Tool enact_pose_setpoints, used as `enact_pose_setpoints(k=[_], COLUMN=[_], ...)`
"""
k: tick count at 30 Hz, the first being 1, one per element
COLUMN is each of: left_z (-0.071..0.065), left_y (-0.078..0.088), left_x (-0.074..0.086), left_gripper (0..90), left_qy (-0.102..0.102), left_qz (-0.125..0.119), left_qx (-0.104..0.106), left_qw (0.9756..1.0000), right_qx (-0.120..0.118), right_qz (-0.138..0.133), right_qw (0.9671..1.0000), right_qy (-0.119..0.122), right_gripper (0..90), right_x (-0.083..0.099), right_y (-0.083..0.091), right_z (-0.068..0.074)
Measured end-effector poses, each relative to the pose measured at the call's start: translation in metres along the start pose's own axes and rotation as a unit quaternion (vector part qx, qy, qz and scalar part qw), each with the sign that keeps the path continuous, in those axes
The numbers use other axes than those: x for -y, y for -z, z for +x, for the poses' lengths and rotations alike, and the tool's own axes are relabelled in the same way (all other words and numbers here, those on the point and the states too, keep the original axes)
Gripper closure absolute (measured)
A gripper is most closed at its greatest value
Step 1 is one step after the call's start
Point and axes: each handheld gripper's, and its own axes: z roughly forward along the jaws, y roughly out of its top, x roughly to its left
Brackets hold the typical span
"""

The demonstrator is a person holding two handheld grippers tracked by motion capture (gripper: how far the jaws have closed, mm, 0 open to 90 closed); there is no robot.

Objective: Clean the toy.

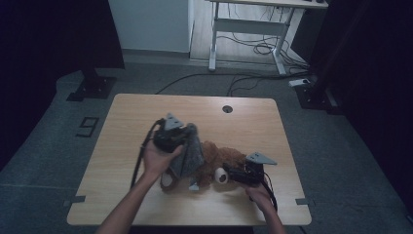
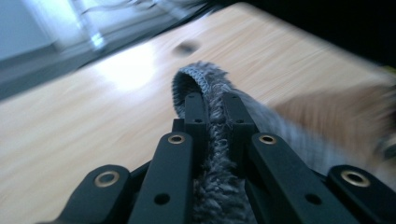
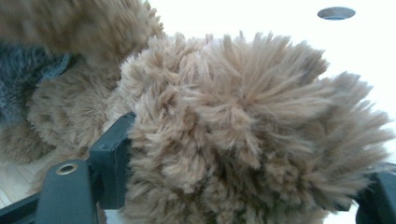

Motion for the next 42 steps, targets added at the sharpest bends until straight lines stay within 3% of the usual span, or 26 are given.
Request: enact_pose_setpoints(k=[3, 6, 8, 10, 13, 14, 17, 19, 20, 22, 25, 28, 30, 31, 33, 35, 37, 38, 42], left_z=[-0.036, -0.071, -0.088, -0.099, -0.105, -0.103, -0.095, -0.088, -0.082, -0.069, -0.043, -0.019, -0.008, -0.003, 0.008, 0.019, 0.036, 0.044, 0.063], left_y=[-0.026, -0.064, -0.091, -0.113, -0.142, -0.146, -0.141, -0.135, -0.130, -0.123, -0.105, -0.085, -0.071, -0.065, -0.052, -0.045, -0.039, -0.035, -0.022], left_x=[-0.026, -0.042, -0.044, -0.039, -0.024, -0.019, -0.019, -0.017, -0.012, -0.004, 0.011, 0.024, 0.029, 0.032, 0.037, 0.044, 0.059, 0.066, 0.086], left_gripper=[82.3, 82.1, 82.0, 81.8, 81.6, 81.5, 81.7, 81.8, 81.9, 82.0, 81.9, 81.8, 81.9, 81.9, 82.1, 82.2, 81.9, 81.9, 82.0], left_qy=[-0.023, -0.051, -0.054, -0.063, -0.088, -0.094, -0.088, -0.093, -0.091, -0.075, -0.038, 0.012, 0.027, 0.030, 0.032, 0.022, 0.069, 0.082, 0.099], left_qz=[-0.010, 0.009, 0.036, 0.068, 0.147, 0.166, 0.184, 0.194, 0.194, 0.190, 0.183, 0.158, 0.140, 0.133, 0.124, 0.143, 0.134, 0.130, 0.128], left_qx=[0.036, 0.057, 0.074, 0.072, 0.058, 0.050, 0.049, 0.035, 0.025, 0.025, 0.034, 0.057, 0.060, 0.058, 0.033, 0.000, 0.019, 0.015, -0.003], left_qw=[0.9991, 0.9970, 0.9951, 0.9931, 0.9835, 0.9804, 0.9777, 0.9760, 0.9765, 0.9786, 0.9818, 0.9857, 0.9880, 0.9890, 0.9912, 0.9895, 0.9883, 0.9880, 0.9868], right_qx=[0.000, 0.004, 0.005, 0.005, 0.004, 0.005, 0.008, 0.011, 0.010, 0.006, 0.003, 0.001, -0.001, -0.002, -0.003, -0.003, -0.007, -0.007, -0.007], right_qz=[-0.003, -0.006, -0.007, -0.007, -0.003, -0.002, 0.000, 0.001, 0.001, -0.001, -0.004, -0.004, -0.005, -0.005, -0.003, -0.006, -0.005, -0.005, -0.005], right_qw=[1.0000, 1.0000, 0.9999, 0.9999, 1.0000, 1.0000, 0.9998, 0.9998, 0.9998, 0.9999, 1.0000, 1.0000, 1.0000, 1.0000, 1.0000, 1.0000, 1.0000, 1.0000, 1.0000], right_qy=[0.000, 0.005, 0.007, 0.008, 0.004, 0.006, 0.016, 0.019, 0.016, 0.010, 0.004, 0.003, 0.006, 0.007, 0.006, 0.004, -0.002, -0.001, -0.001], right_gripper=[23.4, 23.4, 23.4, 23.4, 23.5, 23.4, 23.5, 23.7, 23.9, 23.9, 24.0, 24.1, 24.1, 24.1, 24.1, 24.1, 24.1, 24.2, 24.2], right_x=[0.000, 0.001, 0.002, 0.002, 0.002, 0.002, 0.003, 0.002, 0.002, 0.002, 0.002, 0.002, 0.002, 0.002, 0.002, 0.002, 0.002, 0.002, 0.002], right_y=[0.000, 0.000, 0.000, 0.001, 0.001, 0.000, -0.002, -0.002, -0.002, -0.001, -0.001, -0.002, -0.002, -0.001, -0.001, -0.001, 0.000, 0.000, 0.000], right_z=[0.000, 0.002, 0.002, 0.002, 0.002, 0.002, 0.005, 0.006, 0.006, 0.003, 0.002, 0.001, 0.001, 0.001, 0.001, -0.001, -0.002, -0.002, -0.001])
